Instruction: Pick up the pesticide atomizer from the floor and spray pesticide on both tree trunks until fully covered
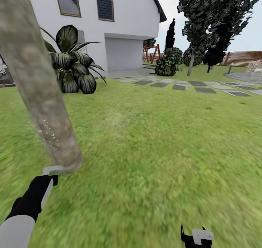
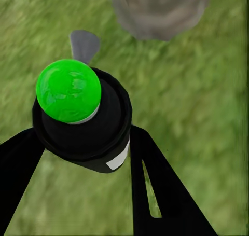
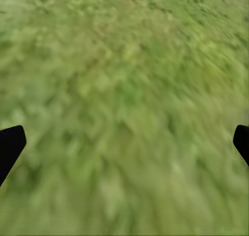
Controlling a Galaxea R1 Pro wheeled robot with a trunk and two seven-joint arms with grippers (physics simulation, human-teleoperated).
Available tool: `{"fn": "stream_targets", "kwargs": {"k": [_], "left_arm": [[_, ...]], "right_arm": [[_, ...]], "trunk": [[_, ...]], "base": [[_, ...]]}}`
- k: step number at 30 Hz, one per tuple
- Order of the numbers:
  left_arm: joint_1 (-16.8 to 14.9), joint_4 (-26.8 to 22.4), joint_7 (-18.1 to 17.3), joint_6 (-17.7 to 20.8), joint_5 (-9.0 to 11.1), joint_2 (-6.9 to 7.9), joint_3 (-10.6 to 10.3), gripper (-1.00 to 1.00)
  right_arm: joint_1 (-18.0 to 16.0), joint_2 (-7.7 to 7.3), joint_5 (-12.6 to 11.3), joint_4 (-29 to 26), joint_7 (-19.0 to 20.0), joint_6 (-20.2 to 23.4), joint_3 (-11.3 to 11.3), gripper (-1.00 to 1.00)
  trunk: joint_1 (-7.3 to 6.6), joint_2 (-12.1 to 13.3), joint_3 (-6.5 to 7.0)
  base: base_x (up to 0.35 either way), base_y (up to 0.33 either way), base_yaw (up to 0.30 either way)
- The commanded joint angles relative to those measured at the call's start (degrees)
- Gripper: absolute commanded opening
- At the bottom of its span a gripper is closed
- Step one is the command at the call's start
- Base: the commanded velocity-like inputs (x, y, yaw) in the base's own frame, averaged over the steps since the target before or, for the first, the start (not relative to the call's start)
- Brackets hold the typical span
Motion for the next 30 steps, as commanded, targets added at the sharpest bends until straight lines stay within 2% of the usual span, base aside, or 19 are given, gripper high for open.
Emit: {"fn": "stream_targets", "kwargs": {"k": [1,12,26,30], "left_arm": [[0.00,0.00,0.00,0.00,-0.14,0.00,0.00,-1.00],[0.00,-0.08,0.08,-0.15,-0.29,0.09,0.34,-1.00],[0.00,-0.09,0.09,-0.17,-0.46,0.18,0.35,-1.00],[0.00,-0.09,0.09,-0.17,-0.46,0.18,0.37,-1.00]], "right_arm": [[0.00,0.00,0.02,0.00,0.00,0.00,0.00,1.00],[0.00,0.07,-0.01,0.00,0.00,0.00,0.00,1.00],[0.00,0.09,0.03,0.00,0.00,0.00,0.00,1.00],[0.00,0.09,0.00,0.00,0.00,0.00,0.00,1.00]], "trunk": [[0.00,0.00,0.00],[0.00,0.00,0.00],[0.00,0.00,0.00],[0.00,0.00,0.00]], "base": [[0.298,-0.113,0.000],[0.294,-0.125,0.018],[0.228,-0.191,0.267],[0.214,-0.203,0.097]]}}
